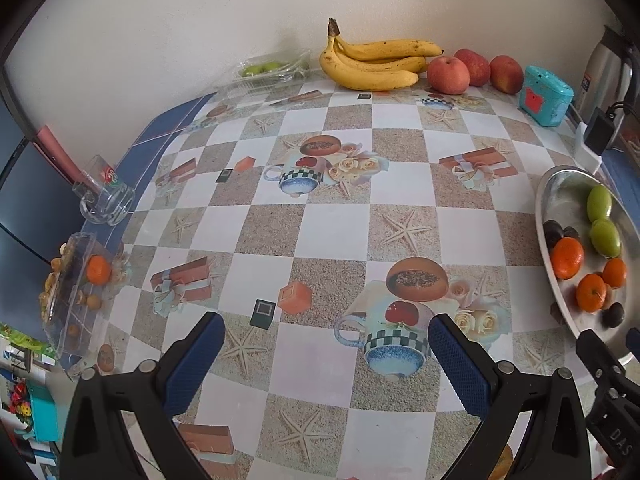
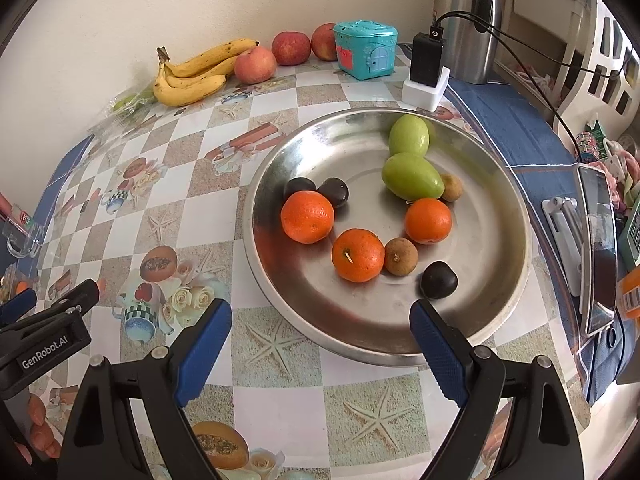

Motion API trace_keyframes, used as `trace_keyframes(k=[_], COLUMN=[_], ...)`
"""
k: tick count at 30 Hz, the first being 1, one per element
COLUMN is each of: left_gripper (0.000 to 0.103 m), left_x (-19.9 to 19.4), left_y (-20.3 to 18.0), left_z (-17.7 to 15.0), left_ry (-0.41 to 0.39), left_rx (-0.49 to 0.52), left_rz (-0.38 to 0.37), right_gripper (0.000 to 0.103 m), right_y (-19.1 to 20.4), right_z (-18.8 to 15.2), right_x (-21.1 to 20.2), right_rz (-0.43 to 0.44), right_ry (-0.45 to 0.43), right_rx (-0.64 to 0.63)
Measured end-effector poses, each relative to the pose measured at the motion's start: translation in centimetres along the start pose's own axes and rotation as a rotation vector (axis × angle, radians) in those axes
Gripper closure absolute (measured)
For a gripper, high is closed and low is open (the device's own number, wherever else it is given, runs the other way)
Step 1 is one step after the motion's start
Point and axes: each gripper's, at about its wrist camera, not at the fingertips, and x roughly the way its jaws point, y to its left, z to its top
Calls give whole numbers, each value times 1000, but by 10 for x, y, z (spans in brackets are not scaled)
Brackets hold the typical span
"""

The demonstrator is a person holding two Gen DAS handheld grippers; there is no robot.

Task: Organize fruits

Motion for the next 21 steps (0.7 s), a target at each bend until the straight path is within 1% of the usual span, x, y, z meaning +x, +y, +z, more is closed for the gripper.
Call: trace_keyframes(k=[6, 21], left_gripper=[0, 0], left_x=[-10, -16], left_y=[-2, 4], left_z=[-3, -12], left_ry=[-25, -12], left_rx=[17, 0], left_rz=[-6, -17], right_gripper=[12, 12], right_y=[-1, -6], right_z=[-2, -7], right_x=[-3, -10], right_rz=[-3, 23], right_ry=[-4, -7], right_rx=[-4, 27])
